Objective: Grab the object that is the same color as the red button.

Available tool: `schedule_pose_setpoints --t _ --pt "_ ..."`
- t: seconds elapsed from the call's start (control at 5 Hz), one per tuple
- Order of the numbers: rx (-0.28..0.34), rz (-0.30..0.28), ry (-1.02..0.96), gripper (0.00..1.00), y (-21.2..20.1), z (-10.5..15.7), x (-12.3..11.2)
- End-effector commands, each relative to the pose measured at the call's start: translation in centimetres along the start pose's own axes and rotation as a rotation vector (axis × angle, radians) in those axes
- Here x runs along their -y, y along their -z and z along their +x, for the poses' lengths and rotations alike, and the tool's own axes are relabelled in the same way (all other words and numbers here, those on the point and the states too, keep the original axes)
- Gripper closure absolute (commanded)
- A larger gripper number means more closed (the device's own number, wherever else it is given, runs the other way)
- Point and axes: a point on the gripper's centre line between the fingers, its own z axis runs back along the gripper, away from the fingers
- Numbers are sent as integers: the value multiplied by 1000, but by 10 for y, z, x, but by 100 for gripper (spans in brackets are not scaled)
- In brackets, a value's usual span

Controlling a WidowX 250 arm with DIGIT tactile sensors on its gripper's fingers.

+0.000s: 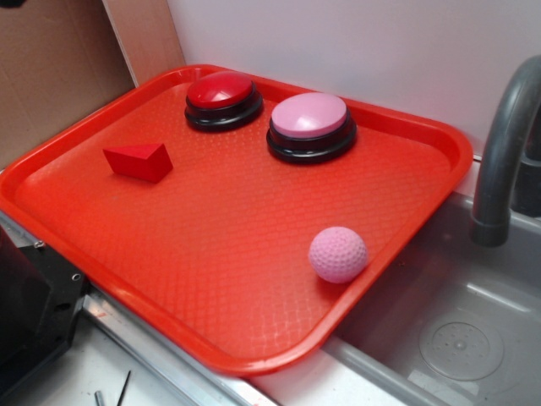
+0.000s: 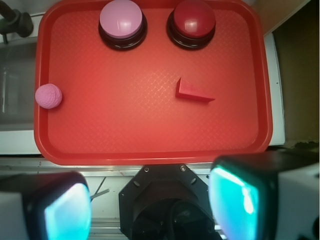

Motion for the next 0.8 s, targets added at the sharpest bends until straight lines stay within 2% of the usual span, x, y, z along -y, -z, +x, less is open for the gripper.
schedule_pose_setpoints --t 0.0,0.2,0.4,0.6 --pt "0 0 0 0 0 0 0" --pt "-42 1 179 0 36 11 -20" --pt "-26 -5 317 0 63 24 -38" --pt "-28 -36 500 0 92 31 -48"
